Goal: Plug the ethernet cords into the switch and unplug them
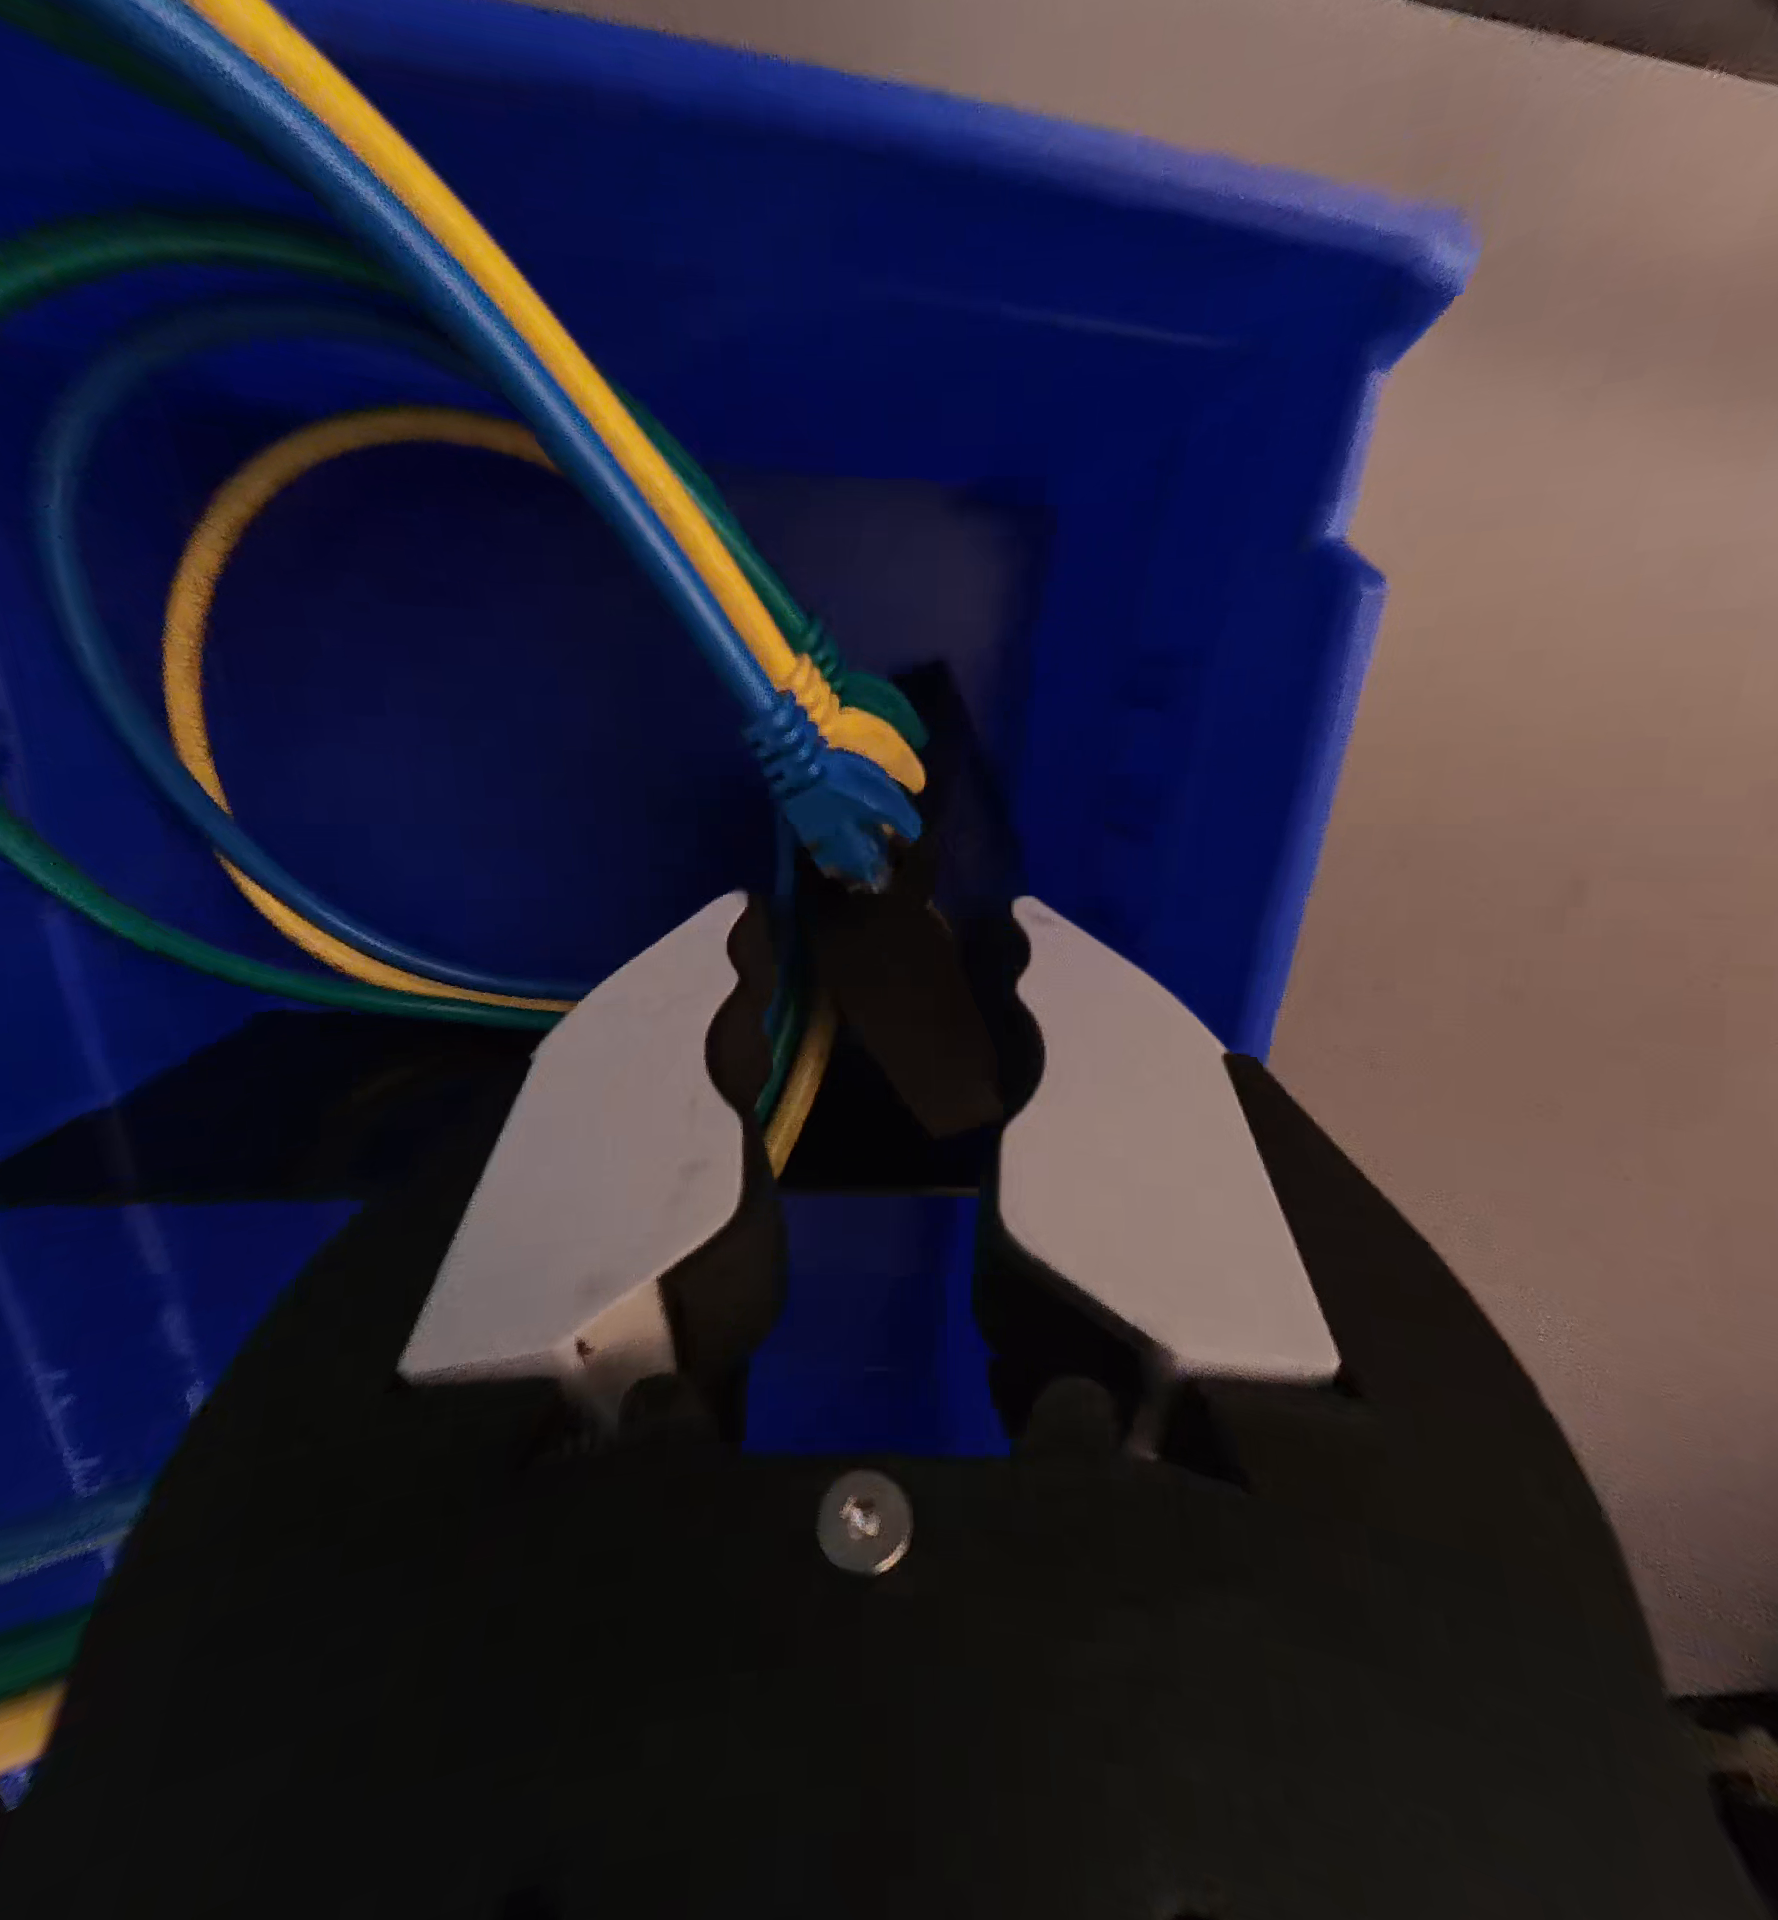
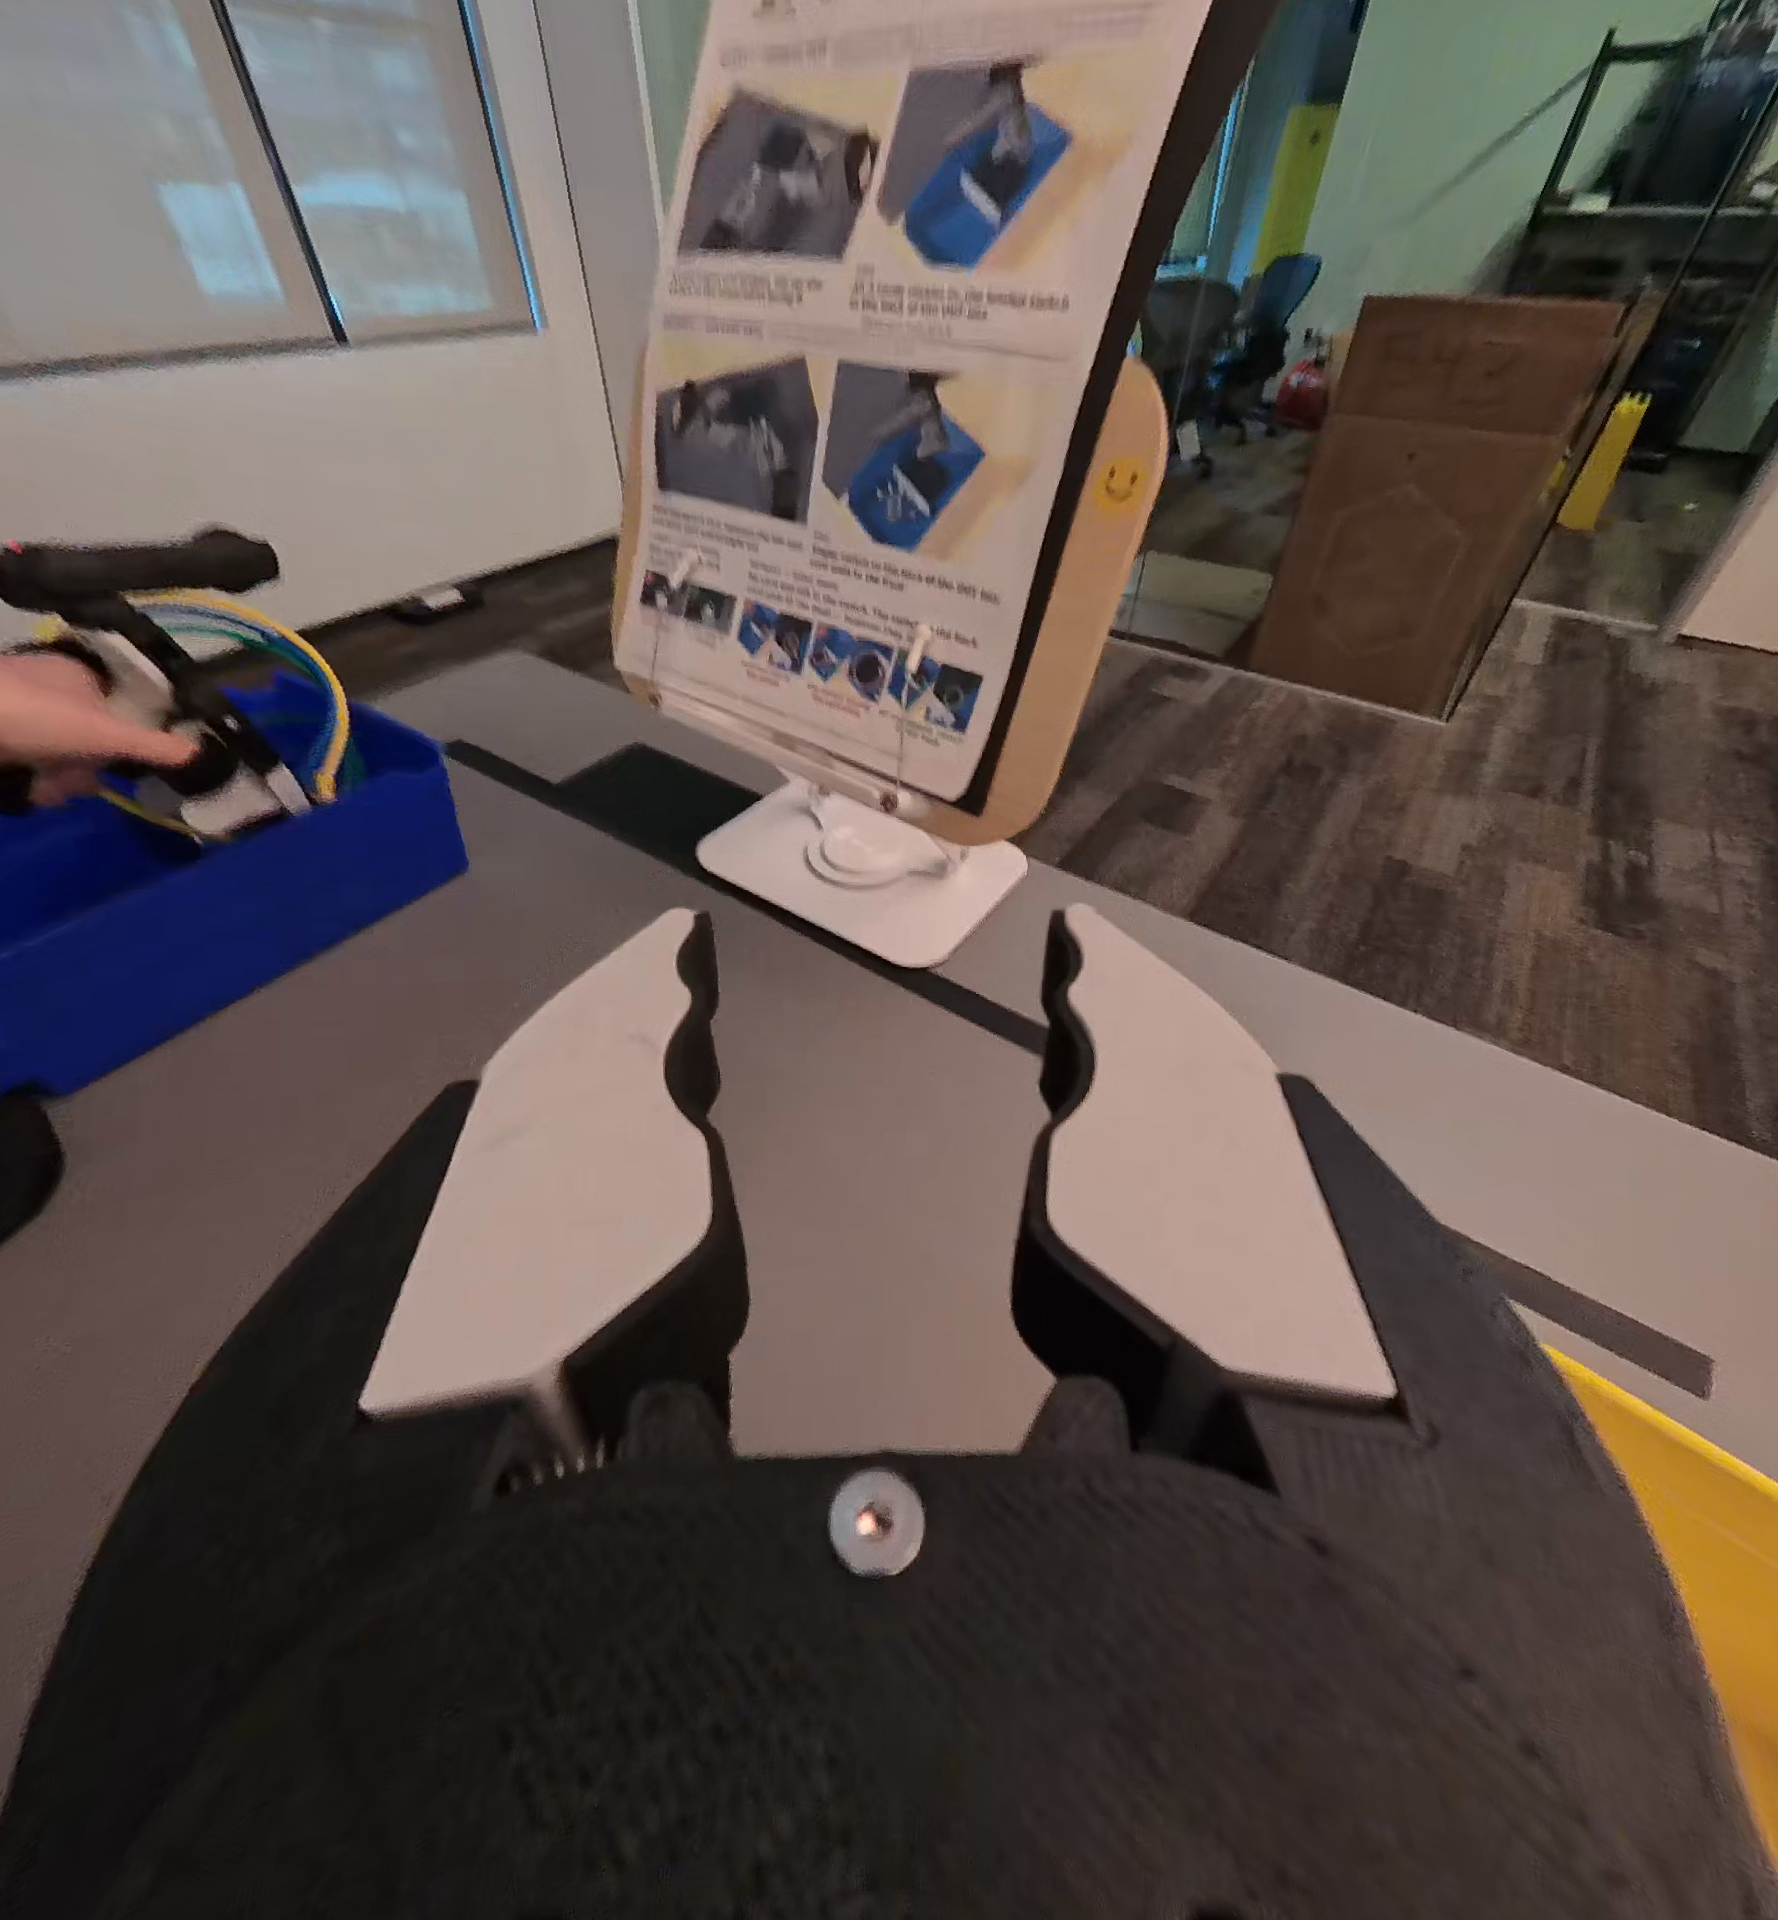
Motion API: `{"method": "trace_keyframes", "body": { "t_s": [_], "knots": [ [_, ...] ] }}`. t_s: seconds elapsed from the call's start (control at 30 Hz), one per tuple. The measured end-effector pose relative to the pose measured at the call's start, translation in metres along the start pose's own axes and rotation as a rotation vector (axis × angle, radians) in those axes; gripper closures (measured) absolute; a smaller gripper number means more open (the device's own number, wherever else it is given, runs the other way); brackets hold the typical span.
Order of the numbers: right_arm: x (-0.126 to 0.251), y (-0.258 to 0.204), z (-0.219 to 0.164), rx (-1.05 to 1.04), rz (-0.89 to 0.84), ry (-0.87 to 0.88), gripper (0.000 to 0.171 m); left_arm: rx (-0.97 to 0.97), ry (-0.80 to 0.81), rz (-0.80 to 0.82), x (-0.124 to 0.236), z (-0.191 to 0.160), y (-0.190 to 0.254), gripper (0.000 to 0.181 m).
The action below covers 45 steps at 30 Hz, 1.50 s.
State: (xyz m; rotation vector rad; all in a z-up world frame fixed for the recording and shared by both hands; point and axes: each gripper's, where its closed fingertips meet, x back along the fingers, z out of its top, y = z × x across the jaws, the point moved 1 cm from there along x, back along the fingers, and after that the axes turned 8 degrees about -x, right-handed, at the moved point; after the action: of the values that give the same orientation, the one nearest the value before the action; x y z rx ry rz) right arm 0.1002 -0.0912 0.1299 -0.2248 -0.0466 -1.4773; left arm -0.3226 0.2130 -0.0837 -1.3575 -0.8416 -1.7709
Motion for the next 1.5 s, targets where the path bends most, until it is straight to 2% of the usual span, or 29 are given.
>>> {"method": "trace_keyframes", "body": {
  "t_s": [0.17, 0.27, 0.4, 0.53, 0.73, 0.9, 1.07, 1.17, 1.3, 1.4, 1.5],
  "knots": [
    [-0.007, 0.022, -0.015, 0.091, -0.14, -0.089, 0.11, -0.035, -0.029, -0.003, -0.004, 0.002, 0.001, 0.145],
    [-0.007, 0.015, -0.012, 0.12, -0.12, -0.068, 0.111, -0.103, -0.018, -0.025, 0.005, 0.006, 0.006, 0.148],
    [-0.008, 0.005, -0.009, 0.1, -0.068, -0.035, 0.113, -0.174, 0.077, -0.079, 0.04, 0.016, 0.01, 0.149],
    [-0.014, 0.004, -0.012, 0.104, -0.065, -0.045, 0.114, -0.23, 0.209, -0.135, 0.096, 0.023, 0.012, 0.149],
    [-0.024, -0.004, -0.017, 0.117, -0.038, -0.059, 0.114, -0.359, 0.472, -0.158, 0.212, 0.034, 0.029, 0.149],
    [-0.029, -0.014, -0.016, 0.139, -0.013, -0.046, 0.114, -0.545, 0.632, -0.115, 0.309, 0.033, 0.081, 0.149],
    [-0.033, -0.024, -0.014, 0.181, -0.004, -0.031, 0.114, -0.733, 0.765, -0.096, 0.37, 0.024, 0.147, 0.15],
    [-0.032, -0.031, -0.012, 0.199, 0.016, -0.006, 0.114, -0.836, 0.809, -0.124, 0.374, 0.015, 0.185, 0.15],
    [-0.029, -0.052, -0.004, 0.202, 0.122, 0.071, 0.113, -0.966, 0.859, -0.191, 0.347, -0.008, 0.232, 0.151],
    [-0.022, -0.082, -0.005, 0.2, 0.346, 0.115, 0.103, -1.052, 0.905, -0.275, 0.319, -0.032, 0.268, 0.151],
    [-0.012, -0.11, -0.002, 0.194, 0.546, 0.216, 0.099, -1.159, 0.846, -0.381, 0.283, -0.059, 0.299, 0.15]
  ]
}}
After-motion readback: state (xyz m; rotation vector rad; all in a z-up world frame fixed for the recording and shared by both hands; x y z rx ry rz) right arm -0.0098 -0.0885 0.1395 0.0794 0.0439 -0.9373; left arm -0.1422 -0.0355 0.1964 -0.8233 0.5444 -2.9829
